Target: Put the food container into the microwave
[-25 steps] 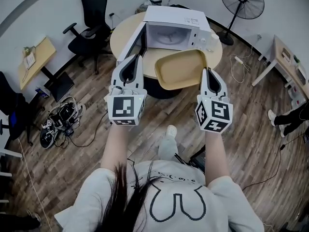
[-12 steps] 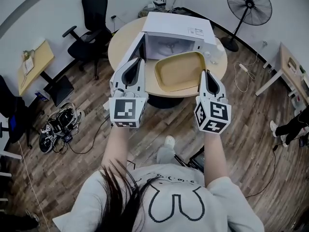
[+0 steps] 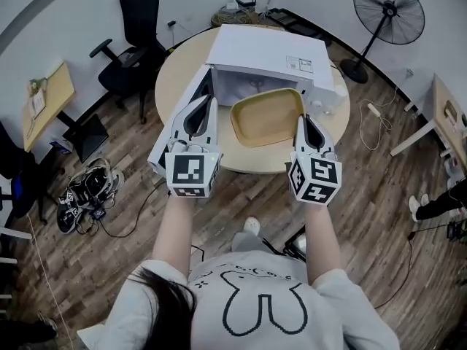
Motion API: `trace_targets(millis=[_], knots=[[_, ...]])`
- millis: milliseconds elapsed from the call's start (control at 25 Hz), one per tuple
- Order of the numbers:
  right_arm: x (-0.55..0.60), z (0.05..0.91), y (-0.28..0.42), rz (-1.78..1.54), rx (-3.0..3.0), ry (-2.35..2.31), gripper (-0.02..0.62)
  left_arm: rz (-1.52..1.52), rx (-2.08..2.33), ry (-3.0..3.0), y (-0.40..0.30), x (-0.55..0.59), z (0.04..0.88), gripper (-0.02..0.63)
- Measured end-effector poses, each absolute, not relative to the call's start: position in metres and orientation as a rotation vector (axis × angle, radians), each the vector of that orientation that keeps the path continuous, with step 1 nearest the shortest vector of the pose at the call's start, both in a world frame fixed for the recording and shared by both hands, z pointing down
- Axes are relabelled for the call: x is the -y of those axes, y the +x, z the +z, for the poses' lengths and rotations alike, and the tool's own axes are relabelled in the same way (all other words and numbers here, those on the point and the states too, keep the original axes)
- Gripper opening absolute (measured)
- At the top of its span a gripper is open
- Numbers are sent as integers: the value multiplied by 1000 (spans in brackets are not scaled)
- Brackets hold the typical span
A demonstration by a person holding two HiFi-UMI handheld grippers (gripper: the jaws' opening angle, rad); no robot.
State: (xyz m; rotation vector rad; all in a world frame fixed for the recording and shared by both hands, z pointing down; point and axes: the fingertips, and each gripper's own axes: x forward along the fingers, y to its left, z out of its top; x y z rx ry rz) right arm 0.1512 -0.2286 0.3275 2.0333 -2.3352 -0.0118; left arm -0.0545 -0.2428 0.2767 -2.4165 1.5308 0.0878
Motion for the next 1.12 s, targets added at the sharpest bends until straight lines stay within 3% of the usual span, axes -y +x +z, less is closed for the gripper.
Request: trace_targets(millis=[520, 1120], knots=[[333, 416, 174, 260, 2299, 1900, 35, -34, -1657, -2460, -27, 340, 330, 9], [385, 464, 165, 380, 2270, 1808, 35, -74, -1708, -2443, -21, 377, 354, 9]])
